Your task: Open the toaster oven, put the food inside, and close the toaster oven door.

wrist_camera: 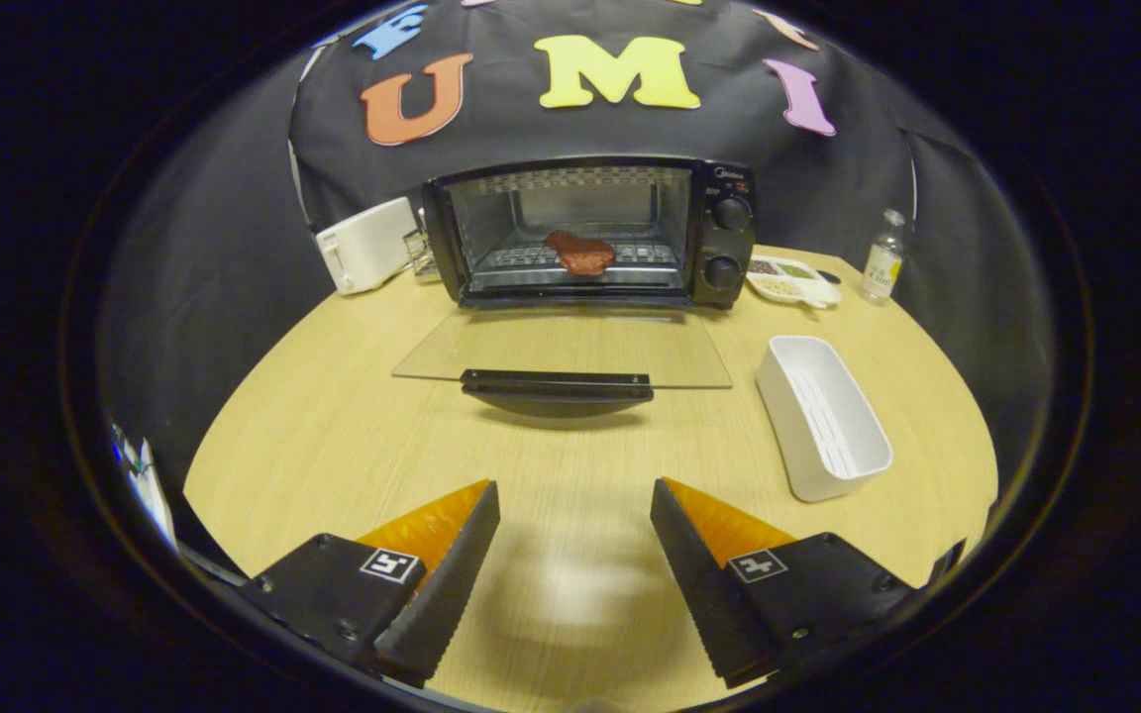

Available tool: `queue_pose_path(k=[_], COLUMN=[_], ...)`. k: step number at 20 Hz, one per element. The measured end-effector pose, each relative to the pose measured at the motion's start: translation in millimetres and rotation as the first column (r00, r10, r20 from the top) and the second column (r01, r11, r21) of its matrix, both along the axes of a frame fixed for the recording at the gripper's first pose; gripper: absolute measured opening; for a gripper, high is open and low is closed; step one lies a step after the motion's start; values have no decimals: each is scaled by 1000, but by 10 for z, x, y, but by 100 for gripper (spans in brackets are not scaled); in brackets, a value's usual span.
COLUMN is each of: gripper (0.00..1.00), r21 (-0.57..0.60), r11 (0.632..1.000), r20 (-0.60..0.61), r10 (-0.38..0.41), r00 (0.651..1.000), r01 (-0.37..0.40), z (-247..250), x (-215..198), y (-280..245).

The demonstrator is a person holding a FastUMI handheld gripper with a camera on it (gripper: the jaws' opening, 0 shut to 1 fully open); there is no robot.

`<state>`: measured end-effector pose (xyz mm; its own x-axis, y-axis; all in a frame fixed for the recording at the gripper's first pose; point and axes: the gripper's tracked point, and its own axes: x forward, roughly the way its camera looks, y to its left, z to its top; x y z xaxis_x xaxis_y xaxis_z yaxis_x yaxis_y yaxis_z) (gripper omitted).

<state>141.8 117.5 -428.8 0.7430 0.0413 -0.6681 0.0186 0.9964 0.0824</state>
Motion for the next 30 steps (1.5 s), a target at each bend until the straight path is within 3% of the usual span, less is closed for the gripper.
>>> queue_pose_path(k=[6, 14, 30], gripper=[98, 99, 98], r21=[-8, -4, 7], r11=[999, 997, 994], r20=[-43, -65, 54], r10=[42, 70, 107], r00=[998, 995, 993], r01=[-43, -71, -108], z=[-297, -332, 712], x=[564, 753, 1120], y=[11, 83, -27])
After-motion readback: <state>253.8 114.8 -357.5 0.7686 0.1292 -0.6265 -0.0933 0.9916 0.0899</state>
